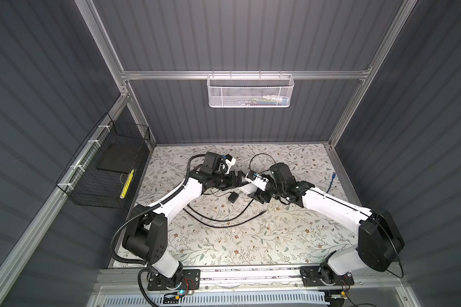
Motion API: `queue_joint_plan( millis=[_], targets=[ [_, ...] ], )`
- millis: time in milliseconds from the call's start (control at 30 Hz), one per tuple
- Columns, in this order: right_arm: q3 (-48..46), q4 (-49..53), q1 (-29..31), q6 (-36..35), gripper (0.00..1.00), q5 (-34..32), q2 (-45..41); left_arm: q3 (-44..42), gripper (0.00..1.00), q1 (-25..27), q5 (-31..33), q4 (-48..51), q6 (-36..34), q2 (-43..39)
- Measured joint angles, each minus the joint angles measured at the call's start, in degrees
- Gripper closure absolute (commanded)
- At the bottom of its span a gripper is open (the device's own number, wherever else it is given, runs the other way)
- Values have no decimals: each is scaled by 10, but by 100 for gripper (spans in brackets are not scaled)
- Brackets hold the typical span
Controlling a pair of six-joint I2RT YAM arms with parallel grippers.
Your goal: Insert the plug into the switch port
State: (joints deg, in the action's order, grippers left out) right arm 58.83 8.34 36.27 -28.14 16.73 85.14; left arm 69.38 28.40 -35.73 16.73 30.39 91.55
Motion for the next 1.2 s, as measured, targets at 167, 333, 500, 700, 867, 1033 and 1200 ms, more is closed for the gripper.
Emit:
queue_joint_plan(
  millis=[167,333,500,700,867,1033,1200],
  targets=[
    [0,2,17,-13,54,-4,-3,1,10,0,-22,10,-2,0],
    [0,-2,26,-32,56,-17,-3,2,16,0,-34,24,-5,0],
    [0,-2,33,-52,56,-28,-3,3,25,-1,-48,39,-15,0],
    [-5,-16,46,-69,55,-54,-7,8,29,-3,-64,63,-30,0],
    [-23,-51,58,-80,56,-61,-30,11,39,-2,-67,77,-44,-2],
    [-45,-81,70,-97,58,-78,-50,23,42,-2,-91,95,-58,-3],
    [-48,-85,86,-114,58,-88,-50,38,45,-2,-98,116,-71,-3]
  ],
)
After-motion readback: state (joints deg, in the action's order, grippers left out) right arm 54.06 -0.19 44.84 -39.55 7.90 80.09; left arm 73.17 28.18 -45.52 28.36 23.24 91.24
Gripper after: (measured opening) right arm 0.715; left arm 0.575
